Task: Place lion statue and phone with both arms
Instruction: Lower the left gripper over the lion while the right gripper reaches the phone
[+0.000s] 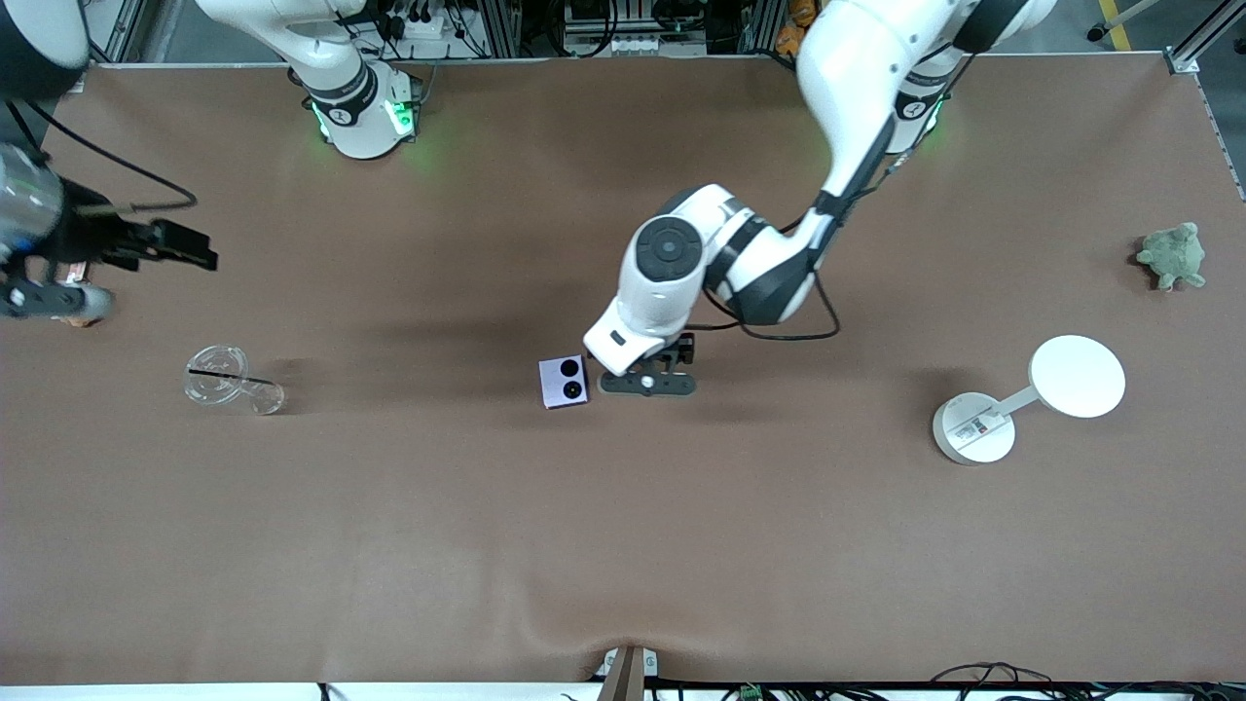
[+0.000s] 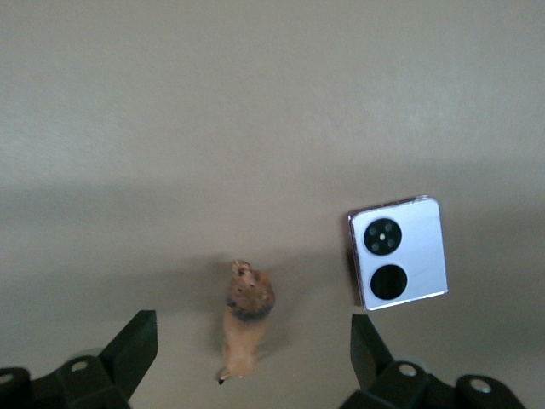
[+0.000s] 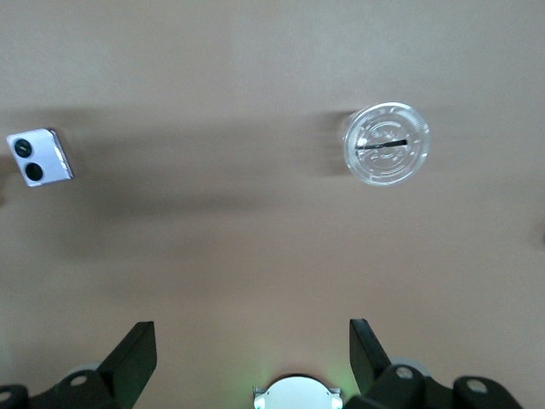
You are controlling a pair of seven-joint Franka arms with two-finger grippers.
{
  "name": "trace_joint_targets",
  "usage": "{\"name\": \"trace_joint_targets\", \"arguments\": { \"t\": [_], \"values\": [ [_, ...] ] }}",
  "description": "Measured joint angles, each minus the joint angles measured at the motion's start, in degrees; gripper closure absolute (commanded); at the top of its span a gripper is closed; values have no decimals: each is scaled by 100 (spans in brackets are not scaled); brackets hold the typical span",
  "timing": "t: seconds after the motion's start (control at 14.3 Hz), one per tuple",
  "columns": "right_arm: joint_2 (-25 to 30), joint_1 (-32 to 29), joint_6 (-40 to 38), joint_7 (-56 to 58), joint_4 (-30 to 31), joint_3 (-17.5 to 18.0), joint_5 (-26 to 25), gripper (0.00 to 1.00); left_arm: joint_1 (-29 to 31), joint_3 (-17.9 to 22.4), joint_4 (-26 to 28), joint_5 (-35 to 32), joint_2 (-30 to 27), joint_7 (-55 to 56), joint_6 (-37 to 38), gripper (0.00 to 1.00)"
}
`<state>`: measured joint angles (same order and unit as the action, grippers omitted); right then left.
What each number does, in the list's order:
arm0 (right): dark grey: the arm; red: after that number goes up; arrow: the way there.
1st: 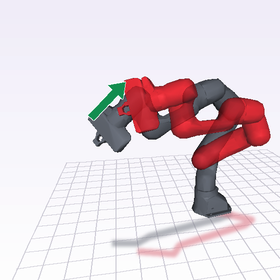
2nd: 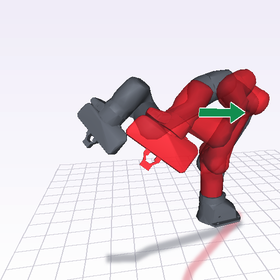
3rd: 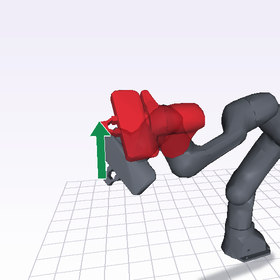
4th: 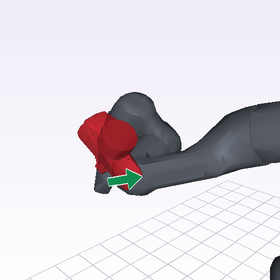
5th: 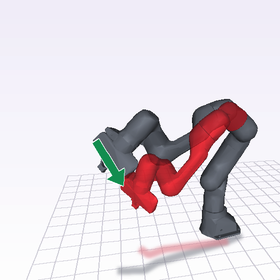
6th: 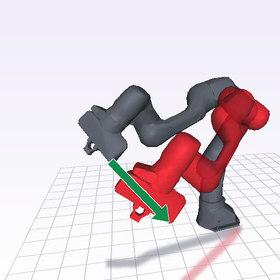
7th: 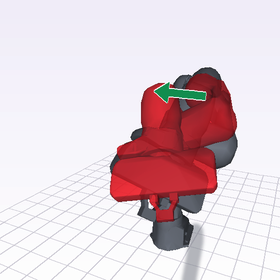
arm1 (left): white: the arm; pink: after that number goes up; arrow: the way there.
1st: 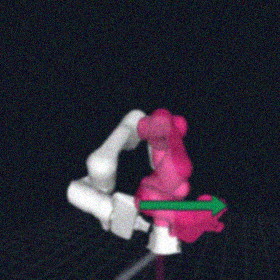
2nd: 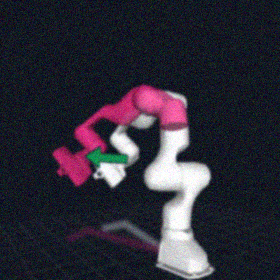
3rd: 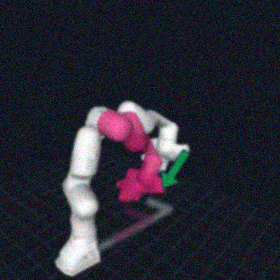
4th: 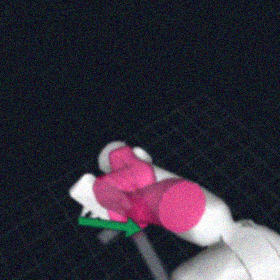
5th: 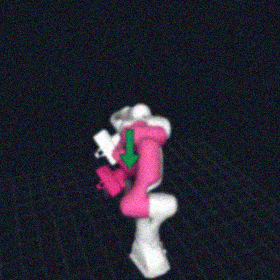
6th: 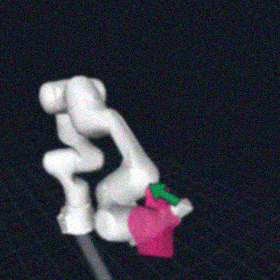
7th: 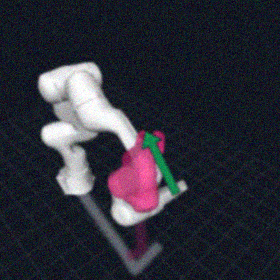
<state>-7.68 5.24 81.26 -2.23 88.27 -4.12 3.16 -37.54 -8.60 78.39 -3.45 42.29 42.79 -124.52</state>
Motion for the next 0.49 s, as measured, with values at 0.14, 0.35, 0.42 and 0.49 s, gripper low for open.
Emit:
{"name": "trace_joint_targets", "arguments": {
  "t": [0.14, 0.35, 0.42, 0.49],
  "values": [
    [-451, 25, 24, 0, -5, 10, 2, 0, -107, 24, -1, -158, 110, 0, -1, 0],
    [-757, 46, 63, 0, -30, 15, 2, 0, -120, 34, 3, -429, 277, 0, 1, 0],
    [-765, 48, 64, 0, -39, 17, 5, 0, -120, 36, 4, -433, 353, 0, -2, 0],
    [-761, 48, 72, 0, -65, 18, 12, 0, -122, 36, 3, -433, 427, 0, -19, 0]
  ]
}}
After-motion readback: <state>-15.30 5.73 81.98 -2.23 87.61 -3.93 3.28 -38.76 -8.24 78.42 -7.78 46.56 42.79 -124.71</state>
